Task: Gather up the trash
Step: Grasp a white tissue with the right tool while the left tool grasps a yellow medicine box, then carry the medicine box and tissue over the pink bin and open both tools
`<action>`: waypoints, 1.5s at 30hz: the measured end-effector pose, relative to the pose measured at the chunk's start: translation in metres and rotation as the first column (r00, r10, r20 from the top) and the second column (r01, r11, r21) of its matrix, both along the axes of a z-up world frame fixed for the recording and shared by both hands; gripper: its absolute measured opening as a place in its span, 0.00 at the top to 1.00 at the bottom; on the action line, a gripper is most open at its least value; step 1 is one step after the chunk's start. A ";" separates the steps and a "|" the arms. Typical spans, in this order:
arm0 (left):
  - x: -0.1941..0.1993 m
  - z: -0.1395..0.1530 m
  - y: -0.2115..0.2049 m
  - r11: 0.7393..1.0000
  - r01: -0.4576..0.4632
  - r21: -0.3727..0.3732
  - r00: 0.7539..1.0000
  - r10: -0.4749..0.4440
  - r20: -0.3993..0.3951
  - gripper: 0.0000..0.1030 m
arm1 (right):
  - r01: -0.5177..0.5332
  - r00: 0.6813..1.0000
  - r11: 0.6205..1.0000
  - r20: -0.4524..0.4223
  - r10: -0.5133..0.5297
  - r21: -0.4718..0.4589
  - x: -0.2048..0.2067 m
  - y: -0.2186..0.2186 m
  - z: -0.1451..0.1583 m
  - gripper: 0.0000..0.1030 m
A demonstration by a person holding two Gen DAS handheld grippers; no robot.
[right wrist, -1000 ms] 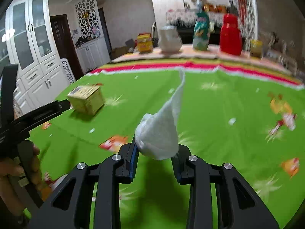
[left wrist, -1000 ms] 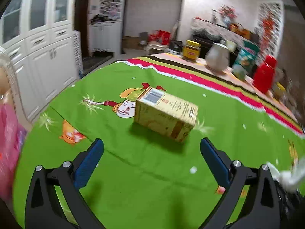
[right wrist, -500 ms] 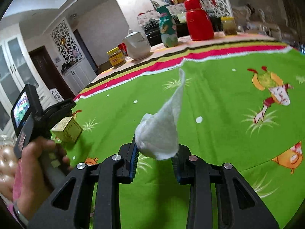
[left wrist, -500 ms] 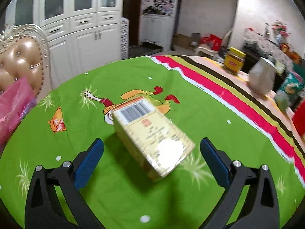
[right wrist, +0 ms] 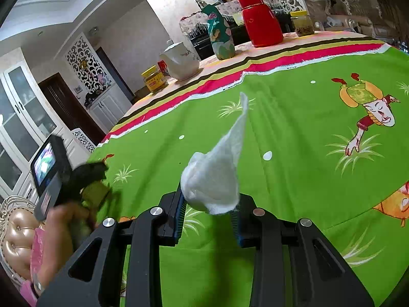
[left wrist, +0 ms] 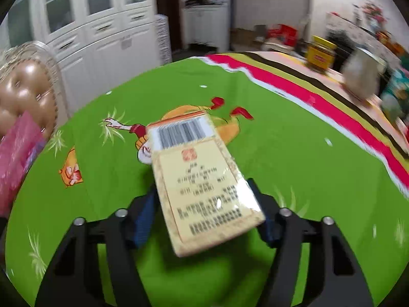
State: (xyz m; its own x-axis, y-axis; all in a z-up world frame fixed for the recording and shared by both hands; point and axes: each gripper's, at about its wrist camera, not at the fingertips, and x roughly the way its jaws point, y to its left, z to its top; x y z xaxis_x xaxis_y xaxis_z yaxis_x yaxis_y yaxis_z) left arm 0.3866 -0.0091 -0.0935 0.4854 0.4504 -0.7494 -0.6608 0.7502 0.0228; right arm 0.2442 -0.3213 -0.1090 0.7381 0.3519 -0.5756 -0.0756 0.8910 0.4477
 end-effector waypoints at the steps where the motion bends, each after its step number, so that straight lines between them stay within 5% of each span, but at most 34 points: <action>1: -0.008 0.000 -0.003 0.999 0.043 0.000 0.999 -0.043 -0.001 0.46 | 0.000 1.000 1.000 0.003 0.000 0.002 -0.001 0.000 0.000 0.69; 6: -0.052 0.002 -0.001 0.973 0.229 -0.006 0.973 -0.229 -0.002 0.50 | -0.005 1.000 1.000 -0.003 0.005 0.003 -0.003 0.002 0.000 0.69; 9: -0.063 0.001 0.013 0.954 0.298 -0.034 0.955 -0.298 0.001 0.41 | -0.009 1.000 1.000 -0.004 0.009 -0.002 -0.002 0.003 0.000 0.69; 11: -0.063 0.000 0.018 0.953 0.301 -0.025 0.954 -0.301 0.000 0.31 | -0.014 1.000 1.000 -0.003 0.014 -0.005 -0.002 0.005 0.000 0.69; 14: -0.060 -0.001 0.020 0.950 0.310 -0.016 0.951 -0.310 0.011 0.31 | -0.027 1.000 1.000 0.001 0.027 -0.014 -0.004 0.009 0.001 0.69; 16: -0.053 -0.003 0.017 0.941 0.336 -0.029 0.942 -0.336 0.006 0.33 | -0.033 0.999 0.999 0.005 0.033 -0.022 -0.005 0.011 0.002 0.69; 18: -0.050 -0.003 0.015 0.935 0.354 -0.031 0.935 -0.354 0.006 0.50 | -0.043 0.999 0.999 0.007 0.043 -0.027 -0.005 0.013 0.003 0.69; 22: -0.056 0.004 0.004 0.927 0.374 0.032 0.927 -0.375 0.023 0.52 | -0.059 0.998 0.997 0.013 0.060 -0.041 -0.005 0.018 0.004 0.69; 35: -0.148 0.048 -0.051 0.849 0.491 0.197 0.837 -0.522 0.165 0.52 | -0.172 0.981 0.961 0.046 0.186 -0.216 -0.017 0.061 0.014 0.69; 45: -0.209 0.063 -0.054 0.841 0.463 0.281 0.824 -0.525 0.213 0.52 | -0.246 0.955 0.929 0.093 0.281 -0.278 -0.033 0.087 0.027 0.69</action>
